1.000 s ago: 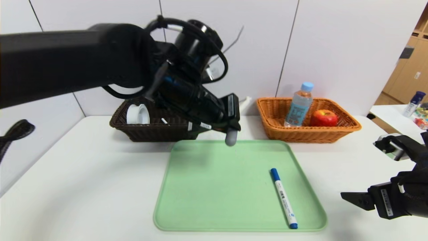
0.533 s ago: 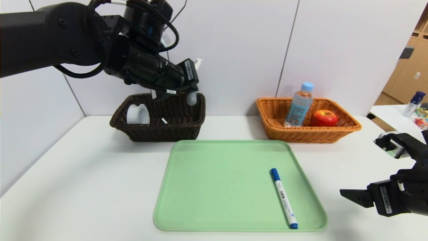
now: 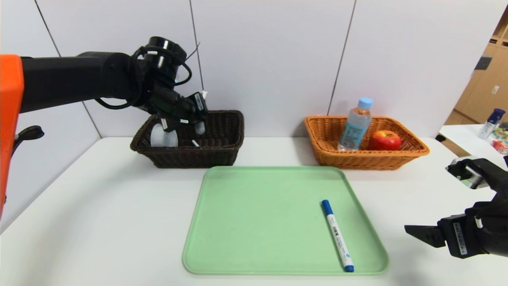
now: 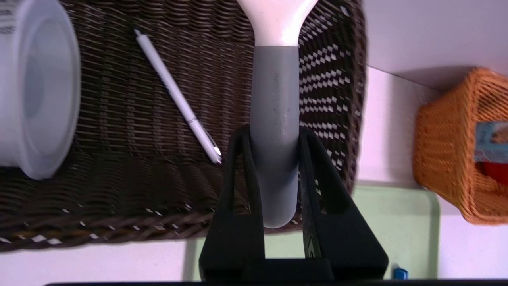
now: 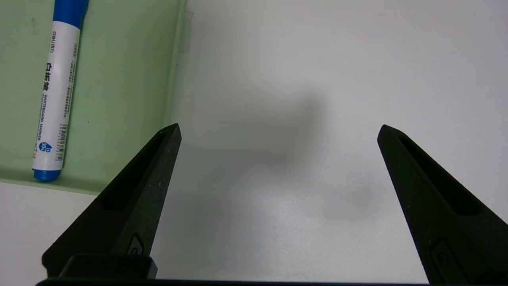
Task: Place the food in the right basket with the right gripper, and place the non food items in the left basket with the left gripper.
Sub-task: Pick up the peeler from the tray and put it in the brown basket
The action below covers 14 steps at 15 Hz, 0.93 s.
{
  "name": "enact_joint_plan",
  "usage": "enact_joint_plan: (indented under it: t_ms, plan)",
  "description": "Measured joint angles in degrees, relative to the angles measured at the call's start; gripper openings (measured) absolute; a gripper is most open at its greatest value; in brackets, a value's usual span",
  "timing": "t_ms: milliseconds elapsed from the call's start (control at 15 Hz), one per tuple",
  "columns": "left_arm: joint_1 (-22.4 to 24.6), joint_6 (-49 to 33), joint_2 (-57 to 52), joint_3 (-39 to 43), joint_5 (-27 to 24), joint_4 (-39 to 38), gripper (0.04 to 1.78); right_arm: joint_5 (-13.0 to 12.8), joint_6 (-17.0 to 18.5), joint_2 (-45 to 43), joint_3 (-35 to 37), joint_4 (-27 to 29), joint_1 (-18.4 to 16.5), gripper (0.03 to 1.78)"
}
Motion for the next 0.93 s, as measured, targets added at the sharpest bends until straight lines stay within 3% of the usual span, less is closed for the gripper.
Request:
enact_joint_plan:
  t_ms: [933]
  plan:
    - [3.58,0.17,5.73,-0.37,0.09,-0.73,0.29,0.02,-0.09,-1.07,0.05,0.01,0.02,1.71]
